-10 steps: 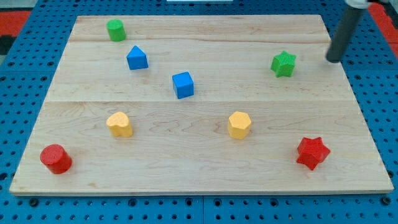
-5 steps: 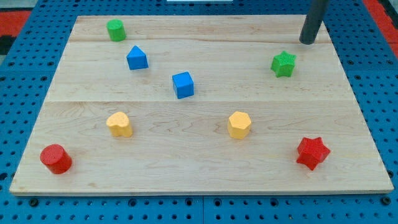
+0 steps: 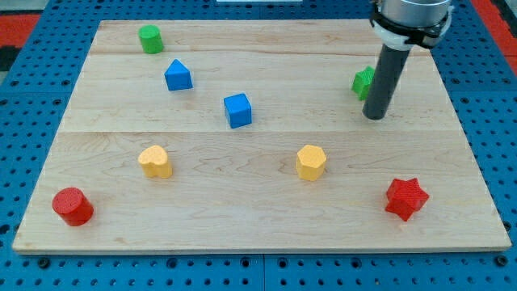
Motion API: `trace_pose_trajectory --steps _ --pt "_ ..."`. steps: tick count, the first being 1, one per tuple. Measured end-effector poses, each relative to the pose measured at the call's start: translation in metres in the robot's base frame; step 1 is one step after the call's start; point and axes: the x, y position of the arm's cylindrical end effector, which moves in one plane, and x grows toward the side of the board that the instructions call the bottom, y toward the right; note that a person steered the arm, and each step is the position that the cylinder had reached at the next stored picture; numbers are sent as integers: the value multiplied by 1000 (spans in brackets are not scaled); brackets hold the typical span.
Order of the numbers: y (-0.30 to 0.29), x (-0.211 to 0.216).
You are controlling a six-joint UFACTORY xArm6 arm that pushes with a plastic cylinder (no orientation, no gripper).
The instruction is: Move the green star slightly down
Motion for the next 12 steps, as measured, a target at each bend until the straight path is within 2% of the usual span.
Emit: trace_pose_trajectory --steps 3,5,7,8,10,11,12 --pt "12 -64" --pt "8 -69" --pt "-72 -58" --pt "-87 -58" --pt "-84 -58" --pt "-75 -92" --pt "-75 -100"
